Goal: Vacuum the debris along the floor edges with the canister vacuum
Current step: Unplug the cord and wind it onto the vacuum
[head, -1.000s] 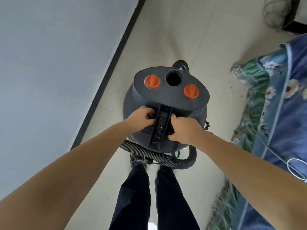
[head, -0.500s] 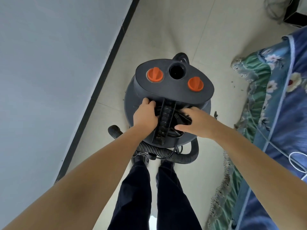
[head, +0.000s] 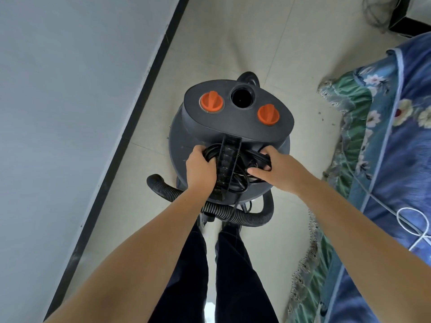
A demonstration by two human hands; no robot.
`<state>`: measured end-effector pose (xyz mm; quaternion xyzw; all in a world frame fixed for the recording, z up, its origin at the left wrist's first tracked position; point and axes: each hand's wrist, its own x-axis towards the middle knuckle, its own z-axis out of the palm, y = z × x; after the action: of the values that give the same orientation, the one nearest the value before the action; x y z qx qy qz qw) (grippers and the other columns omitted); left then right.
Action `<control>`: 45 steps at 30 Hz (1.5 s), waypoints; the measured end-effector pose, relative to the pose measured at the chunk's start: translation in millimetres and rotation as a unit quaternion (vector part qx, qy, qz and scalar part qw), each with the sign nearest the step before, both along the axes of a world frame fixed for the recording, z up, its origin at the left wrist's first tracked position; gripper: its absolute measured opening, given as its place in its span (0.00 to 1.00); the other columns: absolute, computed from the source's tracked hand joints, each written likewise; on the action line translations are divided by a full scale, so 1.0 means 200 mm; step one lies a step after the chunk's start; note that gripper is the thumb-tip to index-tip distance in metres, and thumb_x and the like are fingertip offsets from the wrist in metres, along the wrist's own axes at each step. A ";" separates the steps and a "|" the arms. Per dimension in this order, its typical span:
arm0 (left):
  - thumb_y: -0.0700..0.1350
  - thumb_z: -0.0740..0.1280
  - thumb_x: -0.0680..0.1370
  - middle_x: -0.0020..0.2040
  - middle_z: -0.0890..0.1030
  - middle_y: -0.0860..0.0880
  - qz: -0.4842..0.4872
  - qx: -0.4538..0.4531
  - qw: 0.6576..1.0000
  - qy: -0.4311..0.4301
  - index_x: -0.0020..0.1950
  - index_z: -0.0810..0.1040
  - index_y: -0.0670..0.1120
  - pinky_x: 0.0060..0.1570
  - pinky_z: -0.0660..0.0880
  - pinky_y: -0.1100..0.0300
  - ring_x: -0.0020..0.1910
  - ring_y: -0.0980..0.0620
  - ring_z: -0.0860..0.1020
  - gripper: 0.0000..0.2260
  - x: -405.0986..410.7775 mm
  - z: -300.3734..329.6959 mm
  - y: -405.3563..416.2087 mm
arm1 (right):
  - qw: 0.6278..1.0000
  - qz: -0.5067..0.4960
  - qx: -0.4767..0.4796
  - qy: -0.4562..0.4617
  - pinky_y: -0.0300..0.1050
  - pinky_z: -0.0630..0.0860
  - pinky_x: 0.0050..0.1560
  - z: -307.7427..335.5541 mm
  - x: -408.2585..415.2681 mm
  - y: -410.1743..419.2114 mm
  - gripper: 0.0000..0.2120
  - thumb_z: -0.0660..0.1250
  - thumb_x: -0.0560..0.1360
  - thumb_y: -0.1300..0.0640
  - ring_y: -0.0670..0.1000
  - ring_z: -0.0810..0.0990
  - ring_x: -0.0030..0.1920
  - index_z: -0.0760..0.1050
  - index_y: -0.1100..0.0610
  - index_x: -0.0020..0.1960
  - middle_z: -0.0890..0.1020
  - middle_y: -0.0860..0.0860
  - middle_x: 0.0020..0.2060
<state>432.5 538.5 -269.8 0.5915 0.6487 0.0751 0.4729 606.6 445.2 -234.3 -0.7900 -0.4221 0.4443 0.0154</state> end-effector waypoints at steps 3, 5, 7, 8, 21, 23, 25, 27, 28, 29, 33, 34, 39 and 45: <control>0.37 0.60 0.79 0.58 0.77 0.44 -0.124 0.040 0.991 0.040 0.63 0.72 0.42 0.53 0.73 0.52 0.54 0.45 0.76 0.13 -0.01 -0.01 0.04 | 0.994 -0.098 0.034 0.015 0.46 0.77 0.37 -0.03 -0.03 -0.02 0.22 0.67 0.76 0.42 0.54 0.81 0.43 0.68 0.58 0.60 0.81 0.52 0.44; 0.37 0.60 0.79 0.60 0.75 0.44 -0.145 0.084 0.984 0.058 0.64 0.72 0.43 0.52 0.72 0.52 0.55 0.43 0.75 0.14 -0.01 -0.02 0.06 | 0.967 -0.220 0.012 0.127 0.45 0.81 0.30 -0.05 -0.05 0.01 0.19 0.69 0.76 0.48 0.51 0.83 0.40 0.70 0.57 0.60 0.82 0.55 0.42; 0.36 0.60 0.78 0.61 0.74 0.46 -0.080 0.110 0.989 0.049 0.65 0.72 0.45 0.49 0.68 0.56 0.55 0.46 0.75 0.15 -0.02 -0.03 0.04 | 0.936 -0.295 0.003 0.194 0.48 0.83 0.31 -0.06 -0.09 0.02 0.18 0.71 0.75 0.52 0.50 0.83 0.41 0.72 0.58 0.60 0.82 0.57 0.44; 0.36 0.60 0.78 0.61 0.74 0.46 -0.033 0.115 0.992 0.038 0.65 0.72 0.45 0.49 0.67 0.58 0.56 0.47 0.74 0.16 -0.02 -0.04 0.03 | 0.925 -0.318 0.010 0.207 0.50 0.83 0.34 -0.07 -0.11 0.03 0.18 0.72 0.75 0.53 0.50 0.83 0.42 0.73 0.60 0.60 0.82 0.58 0.45; 0.46 0.66 0.78 0.66 0.69 0.42 -0.212 0.090 0.966 0.116 0.71 0.66 0.45 0.60 0.70 0.47 0.66 0.42 0.69 0.23 -0.16 0.02 0.25 | 0.970 -0.126 0.182 -0.103 0.48 0.73 0.54 0.11 -0.01 0.07 0.12 0.64 0.78 0.52 0.55 0.78 0.54 0.76 0.55 0.59 0.80 0.49 0.50; 0.49 0.65 0.78 0.68 0.68 0.41 -0.188 0.138 0.969 0.079 0.73 0.65 0.44 0.65 0.67 0.46 0.68 0.42 0.66 0.25 -0.18 0.07 0.22 | 0.958 -0.051 0.253 -0.126 0.50 0.69 0.63 0.10 -0.02 0.10 0.15 0.62 0.79 0.58 0.57 0.73 0.64 0.74 0.57 0.65 0.76 0.55 0.62; 0.53 0.60 0.79 0.70 0.69 0.41 -0.188 0.227 0.954 0.065 0.74 0.65 0.43 0.69 0.63 0.42 0.70 0.42 0.66 0.25 -0.16 0.11 0.11 | 0.966 0.051 0.209 -0.144 0.57 0.57 0.73 0.05 -0.03 0.14 0.22 0.60 0.81 0.56 0.59 0.59 0.75 0.66 0.54 0.74 0.63 0.56 0.75; 0.57 0.58 0.78 0.74 0.65 0.41 -0.256 0.268 0.924 0.093 0.75 0.64 0.44 0.72 0.55 0.38 0.74 0.42 0.62 0.29 -0.08 0.09 -0.02 | 0.968 0.099 0.154 -0.174 0.64 0.47 0.74 -0.01 -0.05 0.16 0.24 0.55 0.83 0.51 0.58 0.46 0.78 0.57 0.48 0.78 0.51 0.52 0.79; 0.57 0.60 0.78 0.76 0.62 0.40 -0.292 0.271 0.911 0.109 0.76 0.63 0.45 0.72 0.52 0.37 0.75 0.41 0.60 0.29 -0.05 0.07 -0.07 | 0.964 0.110 0.147 -0.191 0.66 0.46 0.74 -0.04 -0.05 0.16 0.24 0.53 0.83 0.49 0.58 0.44 0.78 0.55 0.47 0.78 0.50 0.51 0.79; 0.55 0.63 0.77 0.76 0.61 0.38 -0.315 0.277 0.900 0.118 0.76 0.64 0.44 0.71 0.53 0.35 0.75 0.40 0.61 0.29 -0.02 0.04 -0.10 | 0.960 0.117 0.152 -0.203 0.67 0.46 0.73 -0.06 -0.04 0.16 0.24 0.52 0.83 0.49 0.59 0.44 0.78 0.55 0.47 0.78 0.50 0.50 0.79; 0.50 0.63 0.76 0.73 0.64 0.32 -0.326 0.327 0.882 0.091 0.71 0.72 0.45 0.67 0.58 0.31 0.67 0.36 0.72 0.24 -0.02 -0.06 -0.07 | 0.954 0.130 0.169 -0.213 0.69 0.49 0.72 -0.10 0.02 0.17 0.24 0.53 0.83 0.50 0.60 0.47 0.78 0.56 0.48 0.78 0.53 0.50 0.79; 0.50 0.63 0.76 0.72 0.64 0.31 -0.327 0.334 0.880 0.083 0.71 0.72 0.45 0.67 0.58 0.31 0.66 0.36 0.72 0.24 -0.01 -0.07 -0.06 | 0.954 0.133 0.166 -0.213 0.69 0.48 0.72 -0.10 0.03 0.18 0.24 0.53 0.83 0.50 0.60 0.47 0.78 0.56 0.49 0.78 0.53 0.50 0.79; 0.49 0.61 0.75 0.72 0.64 0.30 -0.328 0.341 0.878 0.070 0.70 0.73 0.45 0.67 0.60 0.31 0.69 0.35 0.68 0.23 0.09 -0.10 0.05 | 0.952 0.139 0.152 -0.225 0.67 0.47 0.73 -0.11 0.12 0.29 0.25 0.51 0.83 0.50 0.59 0.45 0.78 0.52 0.48 0.79 0.49 0.49 0.79; 0.50 0.59 0.77 0.73 0.63 0.31 -0.340 0.339 0.875 0.058 0.71 0.72 0.45 0.67 0.59 0.31 0.69 0.35 0.69 0.23 0.31 -0.08 0.29 | 0.954 0.122 0.137 -0.235 0.64 0.46 0.74 -0.11 0.33 0.51 0.25 0.48 0.83 0.49 0.55 0.43 0.78 0.47 0.47 0.79 0.47 0.46 0.79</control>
<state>494.7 596.1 -286.7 0.9029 0.3689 0.0902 0.2014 673.6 547.0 -256.9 -0.8047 -0.5642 0.1823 -0.0303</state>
